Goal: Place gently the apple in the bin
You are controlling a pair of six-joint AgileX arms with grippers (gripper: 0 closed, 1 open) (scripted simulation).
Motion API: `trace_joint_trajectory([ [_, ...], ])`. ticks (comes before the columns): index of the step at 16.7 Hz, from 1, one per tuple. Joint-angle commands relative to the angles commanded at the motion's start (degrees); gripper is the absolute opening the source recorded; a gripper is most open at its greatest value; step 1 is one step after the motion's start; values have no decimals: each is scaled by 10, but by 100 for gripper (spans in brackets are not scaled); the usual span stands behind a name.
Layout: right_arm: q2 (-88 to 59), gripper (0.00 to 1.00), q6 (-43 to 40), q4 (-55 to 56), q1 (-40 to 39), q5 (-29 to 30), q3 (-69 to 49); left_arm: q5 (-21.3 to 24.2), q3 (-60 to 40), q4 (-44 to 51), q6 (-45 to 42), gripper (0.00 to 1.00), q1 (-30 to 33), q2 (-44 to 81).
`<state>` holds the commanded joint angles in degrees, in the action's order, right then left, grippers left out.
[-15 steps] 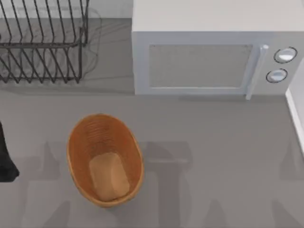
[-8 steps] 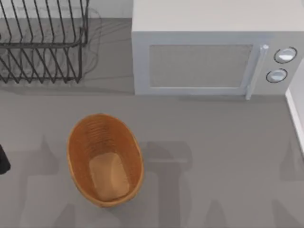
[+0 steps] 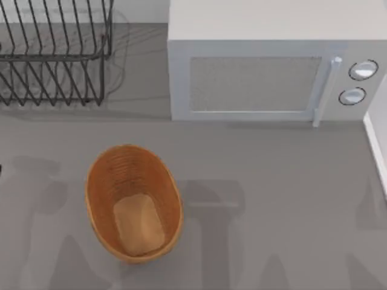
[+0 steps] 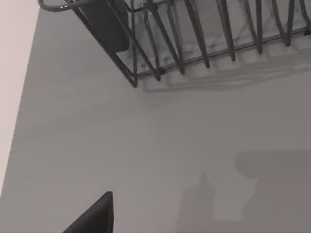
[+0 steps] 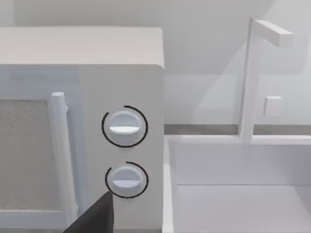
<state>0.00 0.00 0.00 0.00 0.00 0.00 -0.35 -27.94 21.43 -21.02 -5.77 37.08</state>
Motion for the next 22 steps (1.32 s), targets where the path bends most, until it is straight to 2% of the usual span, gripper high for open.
trace_joint_trajectory([
  [8,0,100,0,0,0,0,0,8,-263,231,-196,100,-63,382],
  [13,0,100,0,0,0,0,0,13,-395,349,-292,100,-97,579],
  [17,0,100,0,0,0,0,0,17,-459,406,-337,100,-115,674],
  [22,0,100,0,0,0,0,0,17,-471,417,-346,100,-118,693],
])
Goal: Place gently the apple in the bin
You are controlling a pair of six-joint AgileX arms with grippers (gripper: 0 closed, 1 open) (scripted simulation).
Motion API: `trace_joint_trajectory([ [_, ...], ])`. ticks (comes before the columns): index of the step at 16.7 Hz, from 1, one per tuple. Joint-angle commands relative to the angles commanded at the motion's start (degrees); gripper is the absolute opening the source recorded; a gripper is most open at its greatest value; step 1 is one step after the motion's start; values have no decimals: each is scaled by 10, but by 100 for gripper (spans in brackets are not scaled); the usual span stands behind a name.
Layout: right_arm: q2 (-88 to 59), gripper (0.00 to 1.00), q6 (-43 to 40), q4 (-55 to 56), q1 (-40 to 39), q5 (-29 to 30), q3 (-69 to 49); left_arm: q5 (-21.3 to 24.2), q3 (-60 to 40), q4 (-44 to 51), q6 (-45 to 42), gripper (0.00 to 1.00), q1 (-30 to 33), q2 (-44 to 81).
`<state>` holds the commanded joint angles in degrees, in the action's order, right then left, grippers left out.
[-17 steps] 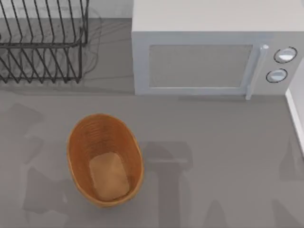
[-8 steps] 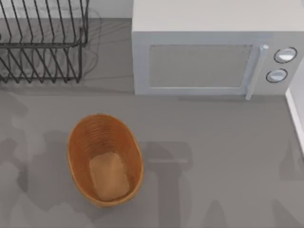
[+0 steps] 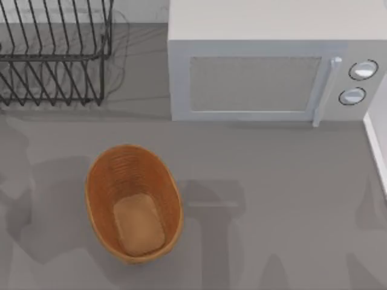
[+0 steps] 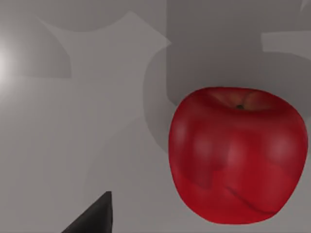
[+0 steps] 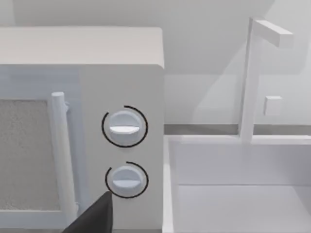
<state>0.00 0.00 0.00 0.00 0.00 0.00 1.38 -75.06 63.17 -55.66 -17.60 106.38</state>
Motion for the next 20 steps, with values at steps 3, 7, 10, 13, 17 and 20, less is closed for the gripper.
trace_joint_trajectory([
  [3,0,100,0,0,0,0,0,0,3,-3,1,100,3,-1],
  [7,0,100,0,0,0,0,0,0,43,-64,2,100,2,21],
  [10,0,100,0,0,0,0,0,0,83,-131,1,100,2,44],
  [13,0,100,0,0,0,0,0,0,100,-155,1,100,2,54],
  [17,0,100,0,0,0,0,0,0,100,-155,1,92,2,54],
  [20,0,100,0,0,0,0,0,0,100,-155,1,70,2,54],
])
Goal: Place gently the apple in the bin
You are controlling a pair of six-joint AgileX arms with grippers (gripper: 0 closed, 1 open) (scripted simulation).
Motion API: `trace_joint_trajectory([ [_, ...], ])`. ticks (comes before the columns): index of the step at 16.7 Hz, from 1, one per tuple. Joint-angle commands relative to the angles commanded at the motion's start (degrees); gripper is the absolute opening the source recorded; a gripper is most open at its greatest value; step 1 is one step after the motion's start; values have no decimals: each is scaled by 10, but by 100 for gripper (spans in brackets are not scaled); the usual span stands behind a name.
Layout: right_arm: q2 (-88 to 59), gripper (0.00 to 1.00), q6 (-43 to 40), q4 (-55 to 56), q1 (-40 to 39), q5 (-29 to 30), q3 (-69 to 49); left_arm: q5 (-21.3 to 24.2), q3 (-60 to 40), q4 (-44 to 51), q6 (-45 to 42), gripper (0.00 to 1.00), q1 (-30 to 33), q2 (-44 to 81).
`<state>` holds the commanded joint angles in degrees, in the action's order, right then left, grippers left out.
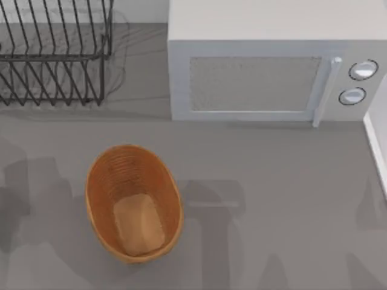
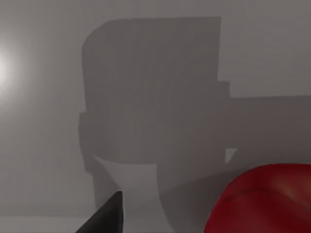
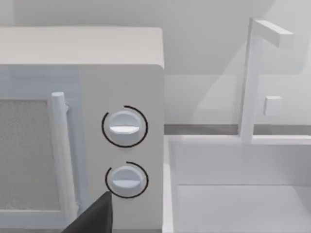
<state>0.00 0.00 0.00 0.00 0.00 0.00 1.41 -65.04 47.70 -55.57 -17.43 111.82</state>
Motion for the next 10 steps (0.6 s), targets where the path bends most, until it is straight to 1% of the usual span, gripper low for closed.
trace_joint_trajectory([
  [9,0,100,0,0,0,0,0,0,0,0,0,2,0,0],
  [10,0,100,0,0,0,0,0,0,0,0,0,0,0,0],
])
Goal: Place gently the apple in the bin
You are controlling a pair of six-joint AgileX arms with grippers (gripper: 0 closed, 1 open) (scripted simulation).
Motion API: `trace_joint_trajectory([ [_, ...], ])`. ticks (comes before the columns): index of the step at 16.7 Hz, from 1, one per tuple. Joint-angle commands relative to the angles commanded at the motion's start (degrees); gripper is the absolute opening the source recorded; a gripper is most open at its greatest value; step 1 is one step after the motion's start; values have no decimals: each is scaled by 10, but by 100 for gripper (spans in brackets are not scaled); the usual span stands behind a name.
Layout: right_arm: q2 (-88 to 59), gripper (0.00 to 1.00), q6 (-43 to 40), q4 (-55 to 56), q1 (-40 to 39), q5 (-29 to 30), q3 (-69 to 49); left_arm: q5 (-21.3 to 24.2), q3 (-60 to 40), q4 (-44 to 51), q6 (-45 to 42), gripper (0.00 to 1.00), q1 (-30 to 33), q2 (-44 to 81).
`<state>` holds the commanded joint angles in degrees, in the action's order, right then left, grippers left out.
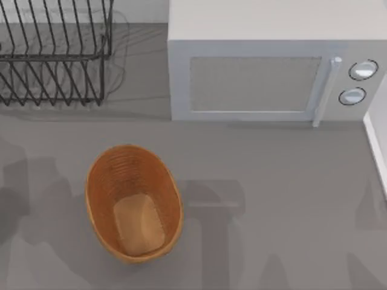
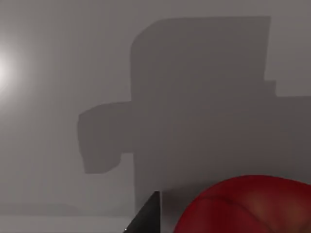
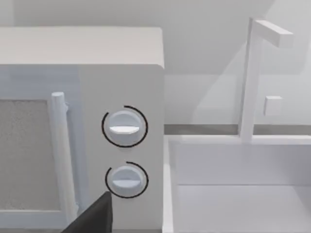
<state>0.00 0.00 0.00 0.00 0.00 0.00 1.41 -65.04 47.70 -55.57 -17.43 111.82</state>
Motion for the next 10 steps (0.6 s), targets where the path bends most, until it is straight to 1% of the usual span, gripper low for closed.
trace_joint_trajectory([
  [7,0,100,0,0,0,0,0,0,0,0,0,0,0,0],
  [10,0,100,0,0,0,0,0,-5,-15,7,-3,0,-2,-10],
])
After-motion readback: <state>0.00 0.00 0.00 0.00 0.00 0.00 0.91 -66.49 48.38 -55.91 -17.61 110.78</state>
